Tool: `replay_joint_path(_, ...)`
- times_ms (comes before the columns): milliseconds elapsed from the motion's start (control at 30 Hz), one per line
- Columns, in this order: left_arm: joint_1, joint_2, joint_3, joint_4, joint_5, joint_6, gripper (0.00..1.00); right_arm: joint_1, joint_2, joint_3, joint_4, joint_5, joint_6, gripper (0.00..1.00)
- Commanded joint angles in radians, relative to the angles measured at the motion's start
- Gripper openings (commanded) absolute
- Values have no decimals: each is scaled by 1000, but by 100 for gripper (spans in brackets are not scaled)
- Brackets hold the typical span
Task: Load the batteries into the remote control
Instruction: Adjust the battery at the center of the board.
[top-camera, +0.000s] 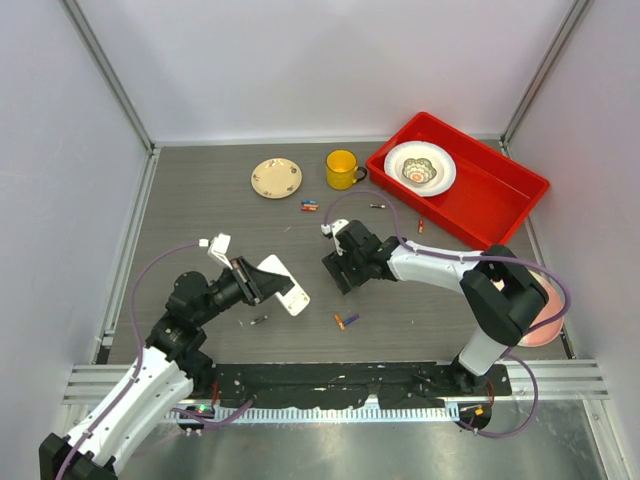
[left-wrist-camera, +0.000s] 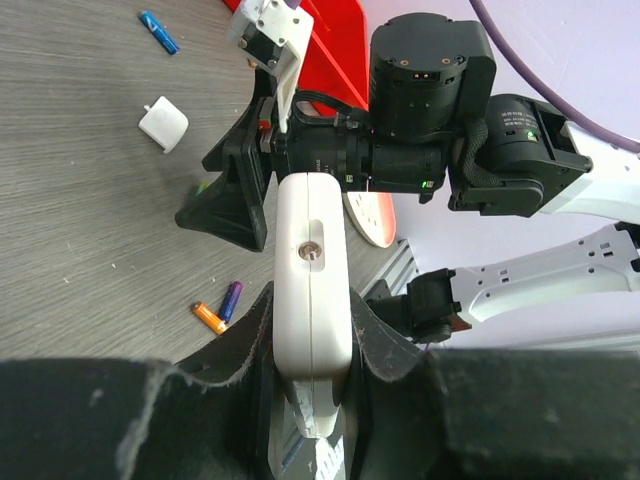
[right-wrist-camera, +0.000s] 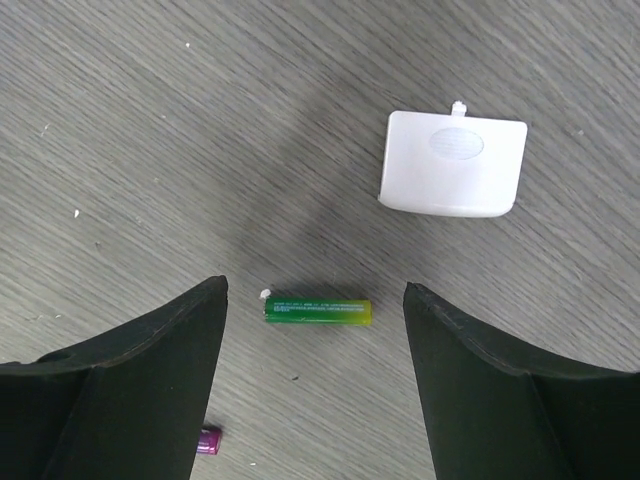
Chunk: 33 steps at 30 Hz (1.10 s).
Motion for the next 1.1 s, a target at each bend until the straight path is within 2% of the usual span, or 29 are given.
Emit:
replay_joint_path(0, -1, 14, 4, 75, 16, 0, 0, 0, 20, 52, 1, 26, -24, 75)
replay_joint_path(633, 0, -7, -13, 78, 20, -8, 1, 0, 9, 11, -24, 7, 26, 65)
replay_joint_path(900, 0, -4, -18, 82, 20, -11, 0, 3, -8, 0, -30, -2, 42, 67)
replay_joint_path(1067, -1, -9, -22, 82, 23, -14, 0, 1, 11, -7, -37, -6, 36, 63)
